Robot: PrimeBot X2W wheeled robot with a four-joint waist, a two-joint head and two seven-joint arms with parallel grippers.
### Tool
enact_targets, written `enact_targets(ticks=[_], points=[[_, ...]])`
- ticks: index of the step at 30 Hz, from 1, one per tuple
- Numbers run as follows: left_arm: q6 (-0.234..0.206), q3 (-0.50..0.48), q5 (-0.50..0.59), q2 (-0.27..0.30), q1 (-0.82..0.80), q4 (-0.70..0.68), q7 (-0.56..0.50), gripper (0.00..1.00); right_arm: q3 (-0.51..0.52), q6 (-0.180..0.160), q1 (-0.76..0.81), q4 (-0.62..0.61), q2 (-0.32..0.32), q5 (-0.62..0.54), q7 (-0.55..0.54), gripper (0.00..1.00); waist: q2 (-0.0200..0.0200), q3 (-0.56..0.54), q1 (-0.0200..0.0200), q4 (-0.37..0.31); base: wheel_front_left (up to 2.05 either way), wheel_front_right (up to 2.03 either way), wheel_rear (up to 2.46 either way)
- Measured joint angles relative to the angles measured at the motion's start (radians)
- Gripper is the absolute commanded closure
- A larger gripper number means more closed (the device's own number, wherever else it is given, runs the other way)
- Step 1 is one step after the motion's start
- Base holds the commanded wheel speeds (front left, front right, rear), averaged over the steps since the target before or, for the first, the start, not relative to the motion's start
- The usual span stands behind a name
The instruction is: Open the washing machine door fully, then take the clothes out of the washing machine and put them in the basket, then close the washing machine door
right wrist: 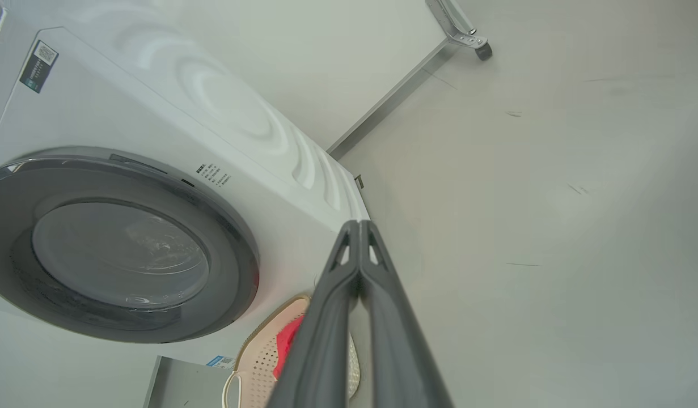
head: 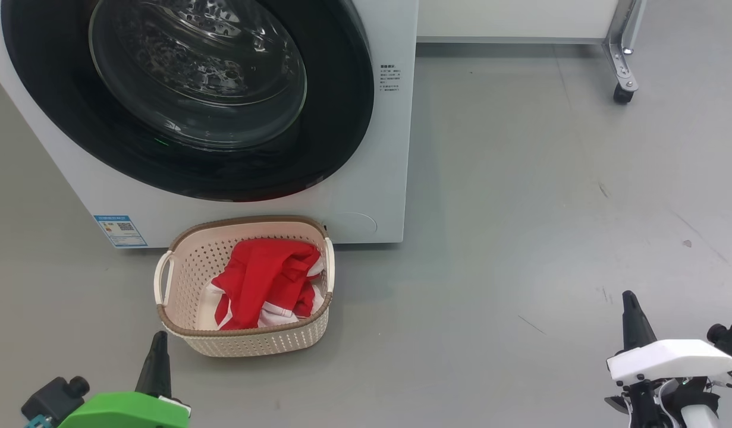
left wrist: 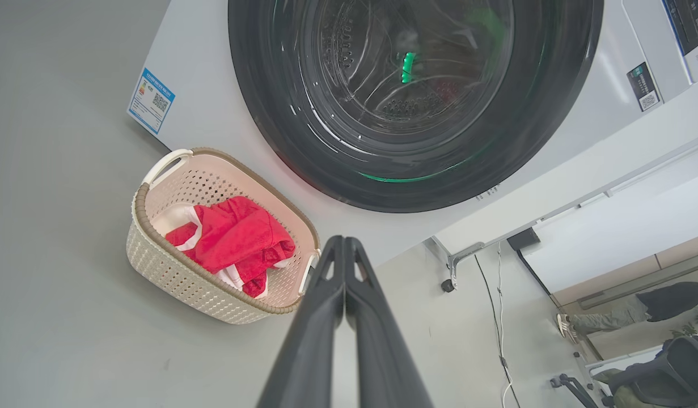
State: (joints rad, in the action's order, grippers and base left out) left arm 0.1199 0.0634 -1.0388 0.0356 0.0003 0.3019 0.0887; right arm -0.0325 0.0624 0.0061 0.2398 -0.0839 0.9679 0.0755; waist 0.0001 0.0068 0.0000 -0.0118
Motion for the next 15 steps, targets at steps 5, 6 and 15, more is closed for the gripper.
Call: enact_targets(ticks=[5,6,15], points=[[0.0,-0.008,-0.06,0.005,-0.002,-0.002,-0.017,1.0,0.016,0.008,-0.01,0.004,0.005,0.063,-0.017,1.0,0.0,0.0,0.0,0.001,0.0,0.0,0.0],[0.0,-0.01,-0.069,0.005,-0.003,-0.003,-0.017,1.0,0.019,0.008,-0.013,0.005,0.005,0.078,-0.019,1.0,0.0,0.0,0.0,0.001,0.0,0.0,0.0],[0.0,-0.028,-0.18,0.01,-0.014,-0.008,-0.045,1.0,0.046,0.019,-0.019,0.012,0.012,0.19,-0.053,1.0,0.0,-0.001,0.0,0.004,0.0,0.0,0.0]])
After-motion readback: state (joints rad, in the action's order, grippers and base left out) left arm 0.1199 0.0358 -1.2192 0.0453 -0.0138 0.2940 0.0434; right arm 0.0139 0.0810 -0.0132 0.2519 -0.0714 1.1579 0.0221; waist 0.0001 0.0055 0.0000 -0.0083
